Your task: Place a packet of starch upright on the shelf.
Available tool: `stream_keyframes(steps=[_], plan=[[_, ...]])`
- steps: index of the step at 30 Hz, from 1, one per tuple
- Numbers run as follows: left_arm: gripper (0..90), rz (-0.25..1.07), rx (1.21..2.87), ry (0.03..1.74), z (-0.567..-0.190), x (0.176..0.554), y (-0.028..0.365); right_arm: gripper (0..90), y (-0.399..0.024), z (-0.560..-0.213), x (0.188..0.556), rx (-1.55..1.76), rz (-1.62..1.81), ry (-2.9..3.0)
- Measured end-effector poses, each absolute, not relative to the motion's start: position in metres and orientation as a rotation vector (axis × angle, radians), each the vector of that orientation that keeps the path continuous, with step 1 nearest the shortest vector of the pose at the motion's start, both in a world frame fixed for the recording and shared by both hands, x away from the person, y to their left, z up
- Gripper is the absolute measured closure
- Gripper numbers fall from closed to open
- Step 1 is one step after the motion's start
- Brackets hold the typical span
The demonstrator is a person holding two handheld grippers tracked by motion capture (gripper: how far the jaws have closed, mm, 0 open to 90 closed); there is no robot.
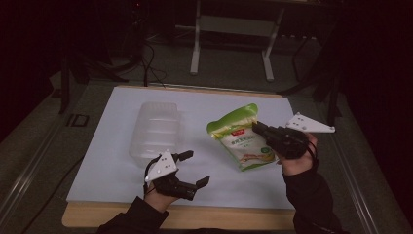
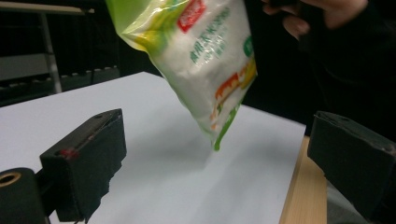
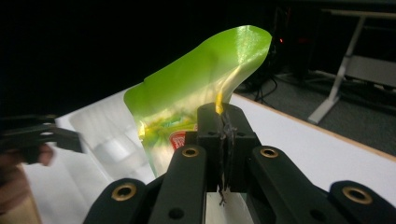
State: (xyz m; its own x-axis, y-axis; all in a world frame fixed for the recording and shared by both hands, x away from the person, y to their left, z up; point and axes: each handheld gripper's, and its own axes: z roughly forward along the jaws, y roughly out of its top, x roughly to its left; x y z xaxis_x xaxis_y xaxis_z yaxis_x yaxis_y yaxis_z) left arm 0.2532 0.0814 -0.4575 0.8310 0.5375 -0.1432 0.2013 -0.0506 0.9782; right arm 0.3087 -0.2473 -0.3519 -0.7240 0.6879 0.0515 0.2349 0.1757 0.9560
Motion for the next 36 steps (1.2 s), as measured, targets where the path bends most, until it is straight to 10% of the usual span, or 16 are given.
stream_keyframes(steps=[13, 23, 31, 36], plan=[[6.1, 0.284, 1.642, 0.584, -0.438, 0.289, 0.053, 87.7, -0.233, -0.339, 0.289, 0.763, 1.631, 2.09], [35.8, 0.313, 1.648, 0.542, -0.424, 0.294, 0.042, 87.7, -0.226, -0.344, 0.287, 0.739, 1.61, 2.115], [79.2, 0.267, 1.698, 0.548, -0.418, 0.3, 0.033, 87.7, -0.224, -0.345, 0.286, 0.73, 1.589, 2.131], [84.2, 0.268, 1.736, 0.517, -0.41, 0.304, 0.032, 87.7, -0.23, -0.348, 0.288, 0.758, 1.611, 2.123]])
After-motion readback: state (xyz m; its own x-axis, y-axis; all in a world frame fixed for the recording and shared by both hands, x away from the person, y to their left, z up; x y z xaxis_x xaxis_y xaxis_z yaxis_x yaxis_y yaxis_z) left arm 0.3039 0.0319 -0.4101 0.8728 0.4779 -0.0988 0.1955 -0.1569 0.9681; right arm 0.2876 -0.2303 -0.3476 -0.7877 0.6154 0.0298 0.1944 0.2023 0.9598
